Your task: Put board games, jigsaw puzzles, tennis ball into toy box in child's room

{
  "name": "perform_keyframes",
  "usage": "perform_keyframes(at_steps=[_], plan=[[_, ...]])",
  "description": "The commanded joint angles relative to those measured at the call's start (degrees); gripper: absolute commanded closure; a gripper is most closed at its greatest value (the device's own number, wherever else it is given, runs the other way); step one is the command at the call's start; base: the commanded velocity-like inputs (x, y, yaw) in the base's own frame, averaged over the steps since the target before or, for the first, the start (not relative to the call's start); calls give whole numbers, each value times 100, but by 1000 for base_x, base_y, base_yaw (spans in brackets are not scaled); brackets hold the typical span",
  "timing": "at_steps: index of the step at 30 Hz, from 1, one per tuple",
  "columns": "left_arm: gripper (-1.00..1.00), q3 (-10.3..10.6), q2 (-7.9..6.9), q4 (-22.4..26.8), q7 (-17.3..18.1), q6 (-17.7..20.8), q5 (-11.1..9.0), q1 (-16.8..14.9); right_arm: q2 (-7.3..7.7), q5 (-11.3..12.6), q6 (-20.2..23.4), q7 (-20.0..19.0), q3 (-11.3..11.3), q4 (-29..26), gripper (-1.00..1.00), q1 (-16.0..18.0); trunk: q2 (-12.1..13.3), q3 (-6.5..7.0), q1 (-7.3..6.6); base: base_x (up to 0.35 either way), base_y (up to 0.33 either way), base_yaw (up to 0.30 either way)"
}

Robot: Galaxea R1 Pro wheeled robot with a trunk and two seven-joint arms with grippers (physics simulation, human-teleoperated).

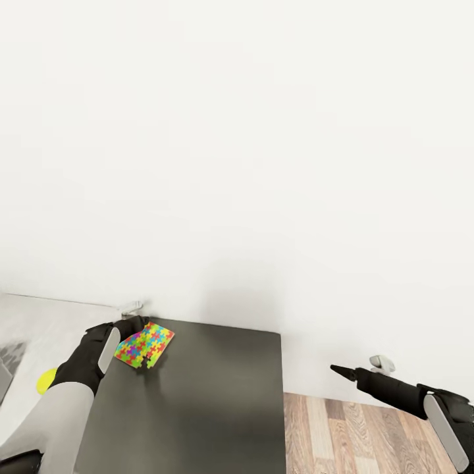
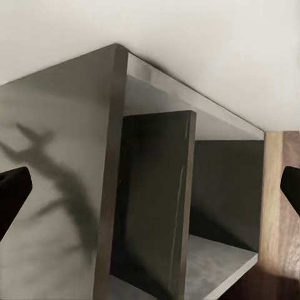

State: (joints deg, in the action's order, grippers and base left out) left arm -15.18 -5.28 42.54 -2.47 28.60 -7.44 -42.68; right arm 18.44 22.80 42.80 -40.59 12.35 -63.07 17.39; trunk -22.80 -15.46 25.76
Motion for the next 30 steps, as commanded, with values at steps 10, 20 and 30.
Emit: perform_keyframes(at_steps=[10,20,30], plan=[[-100,-3,-4,8,-26,32,-59,-3,0,14,35,4,-44,82,-100,53,-12,-106,3,0,0,0],[-100,-15,-8,8,-26,35,-63,-3,6,6,162,7,-163,61,-100,54,-12,-200,3,0,0,0],[-100,-16,-10,16,14,48,-65,-3,-15,44,414,-11,-159,89,-100,54,-12,-295,3,0,0,0]])
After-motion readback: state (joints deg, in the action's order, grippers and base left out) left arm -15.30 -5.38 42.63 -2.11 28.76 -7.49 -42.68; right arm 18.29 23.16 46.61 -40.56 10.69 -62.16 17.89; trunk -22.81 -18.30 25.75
